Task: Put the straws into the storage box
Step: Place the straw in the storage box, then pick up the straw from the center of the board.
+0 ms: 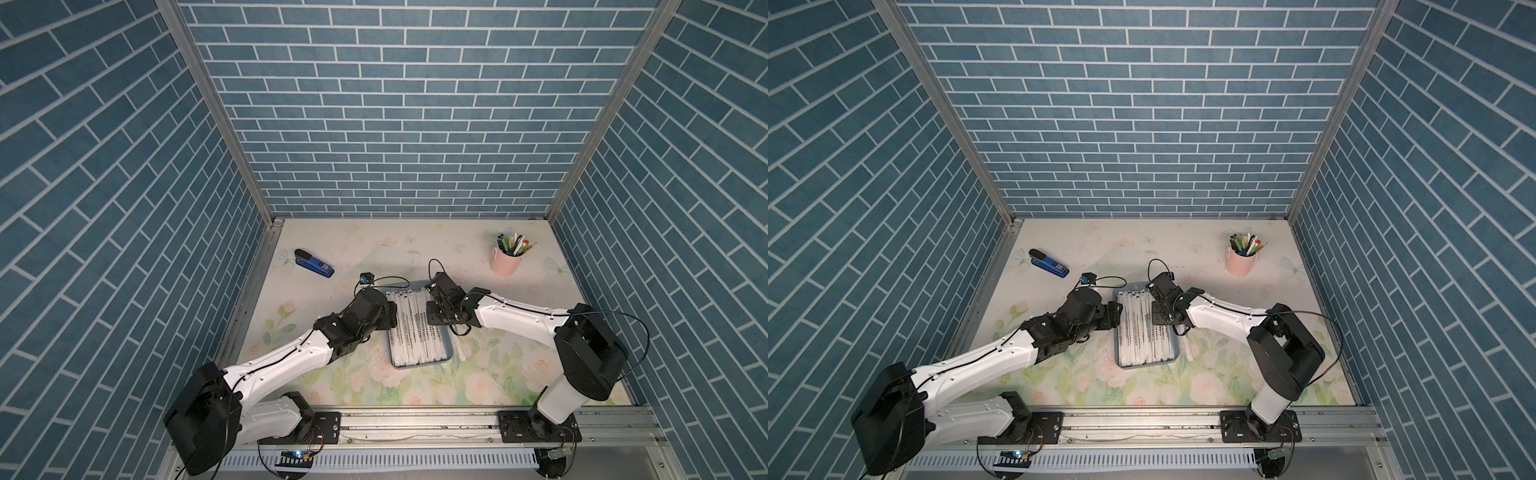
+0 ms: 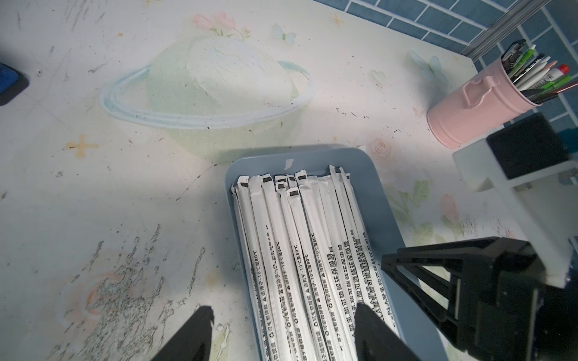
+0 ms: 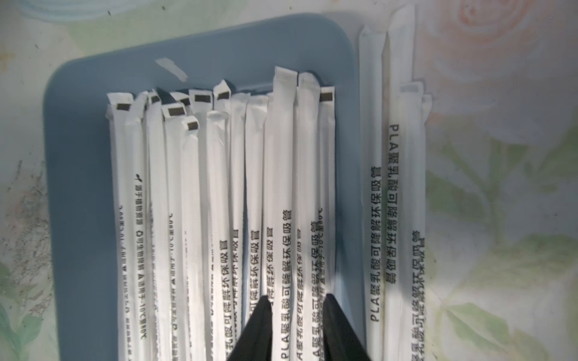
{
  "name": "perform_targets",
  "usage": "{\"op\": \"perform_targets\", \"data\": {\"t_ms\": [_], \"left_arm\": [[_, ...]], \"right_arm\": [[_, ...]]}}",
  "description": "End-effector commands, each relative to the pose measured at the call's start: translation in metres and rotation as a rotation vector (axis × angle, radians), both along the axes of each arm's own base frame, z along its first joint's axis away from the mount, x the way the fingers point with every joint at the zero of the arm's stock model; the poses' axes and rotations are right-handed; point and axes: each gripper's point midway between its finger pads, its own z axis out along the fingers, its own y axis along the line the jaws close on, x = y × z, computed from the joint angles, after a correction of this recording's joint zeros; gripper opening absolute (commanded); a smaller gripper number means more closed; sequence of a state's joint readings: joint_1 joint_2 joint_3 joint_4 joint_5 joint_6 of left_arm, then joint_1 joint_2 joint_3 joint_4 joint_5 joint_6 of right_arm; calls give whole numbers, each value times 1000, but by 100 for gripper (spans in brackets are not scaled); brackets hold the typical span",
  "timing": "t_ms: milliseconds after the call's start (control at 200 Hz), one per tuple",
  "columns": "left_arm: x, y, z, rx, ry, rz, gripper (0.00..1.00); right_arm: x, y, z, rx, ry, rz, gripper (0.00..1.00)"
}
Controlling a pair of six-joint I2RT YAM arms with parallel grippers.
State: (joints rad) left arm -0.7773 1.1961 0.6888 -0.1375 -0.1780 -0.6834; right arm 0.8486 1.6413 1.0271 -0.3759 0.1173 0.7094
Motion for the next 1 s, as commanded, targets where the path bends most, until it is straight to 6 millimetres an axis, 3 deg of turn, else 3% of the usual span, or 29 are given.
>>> {"op": "perform_targets", "data": {"t_ms": [0,90,175,245,350,750,990], "left_arm": [[1,2,-1,10,-3,-1,74],[0,6,-2,27,-1,7,74],[-1,10,-3,52,0,10,74],[0,12,-3,72,-4,9,74],[1,5,-1,73,-7,-27,74],[-15,-64,-21,11,68,-202,74],[-19,-77,-26,4,80,-221,74]], "right_arm": [[1,-5,19,-10,-36,-3,25],[0,-16,29,-18,-49,-14,17],[-2,-42,29,-48,-42,-37,13],[-4,-64,21,-59,-13,-51,13],[-11,-81,7,-58,51,-22,16],[-5,-68,-30,-39,106,54,22],[-4,-72,-46,-49,124,57,18]]}}
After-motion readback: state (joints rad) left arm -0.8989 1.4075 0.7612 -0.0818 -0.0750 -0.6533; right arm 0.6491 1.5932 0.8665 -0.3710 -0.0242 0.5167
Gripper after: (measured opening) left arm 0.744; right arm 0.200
